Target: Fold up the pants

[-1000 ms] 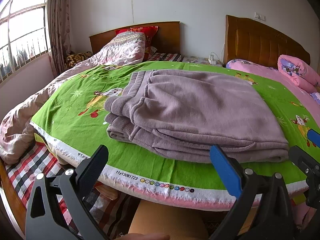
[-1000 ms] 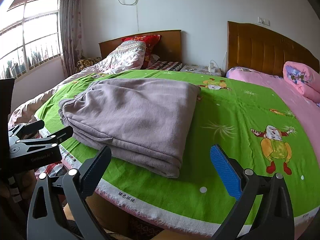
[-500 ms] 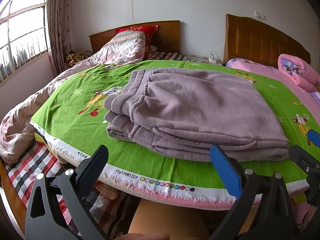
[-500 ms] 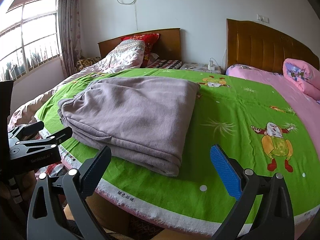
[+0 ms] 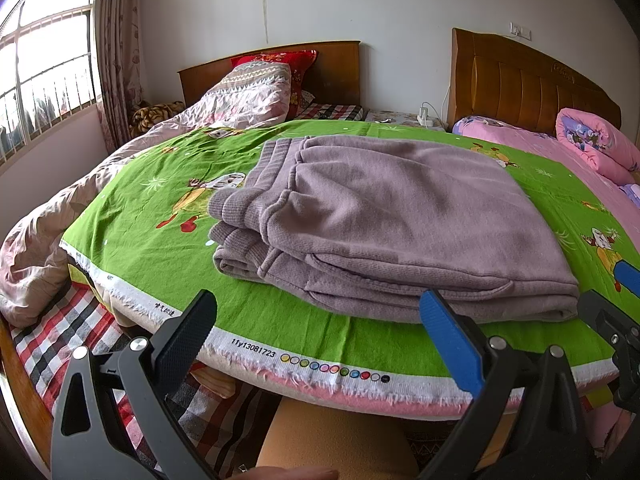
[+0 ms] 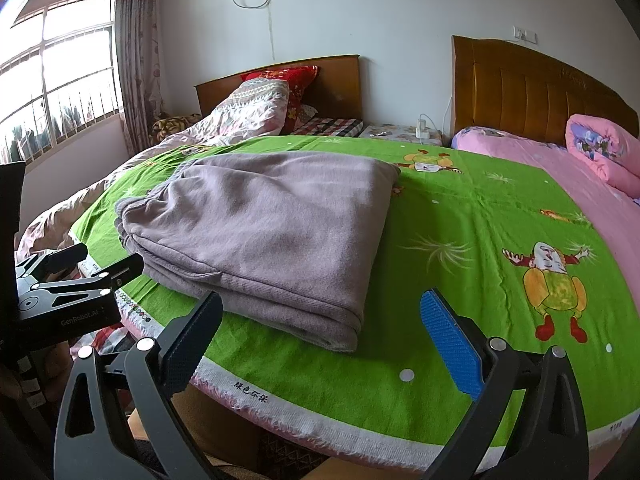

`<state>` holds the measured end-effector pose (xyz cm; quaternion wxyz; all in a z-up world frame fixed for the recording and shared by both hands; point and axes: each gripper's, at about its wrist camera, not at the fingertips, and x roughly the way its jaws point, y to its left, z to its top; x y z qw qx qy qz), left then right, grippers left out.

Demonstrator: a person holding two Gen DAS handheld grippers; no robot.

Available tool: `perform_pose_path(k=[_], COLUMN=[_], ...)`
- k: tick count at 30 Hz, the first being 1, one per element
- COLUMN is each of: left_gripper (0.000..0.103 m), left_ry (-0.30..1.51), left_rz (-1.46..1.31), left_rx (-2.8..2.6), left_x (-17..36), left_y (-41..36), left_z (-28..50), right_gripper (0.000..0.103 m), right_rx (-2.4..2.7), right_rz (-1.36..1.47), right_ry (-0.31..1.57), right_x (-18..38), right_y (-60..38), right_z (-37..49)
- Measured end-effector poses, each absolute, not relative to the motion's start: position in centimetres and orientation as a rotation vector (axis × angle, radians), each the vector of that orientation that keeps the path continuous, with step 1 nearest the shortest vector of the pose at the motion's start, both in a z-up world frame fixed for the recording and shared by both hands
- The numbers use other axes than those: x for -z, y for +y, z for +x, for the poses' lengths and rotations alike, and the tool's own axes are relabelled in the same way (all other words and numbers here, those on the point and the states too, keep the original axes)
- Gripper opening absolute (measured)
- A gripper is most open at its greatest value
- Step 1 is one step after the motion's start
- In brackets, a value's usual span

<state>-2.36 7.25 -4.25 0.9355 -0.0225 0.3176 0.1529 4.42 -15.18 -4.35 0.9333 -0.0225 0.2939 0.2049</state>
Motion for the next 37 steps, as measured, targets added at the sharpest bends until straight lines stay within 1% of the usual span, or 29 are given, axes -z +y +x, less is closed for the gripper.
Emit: perform_pose_path(k=[37], left_gripper=[0.102], left_ry=[0.664], left_rz=[-0.098], left_rx=[-0.338], left_x=[4.51], left_y=[8.20], left_z=[-2.65], right_gripper=[0.097], right_rx=[-0.417], right_rz=[-0.032], right_ry=[0.603], right_x=[4.45], right_y=[-14.78], right_z=[3.58])
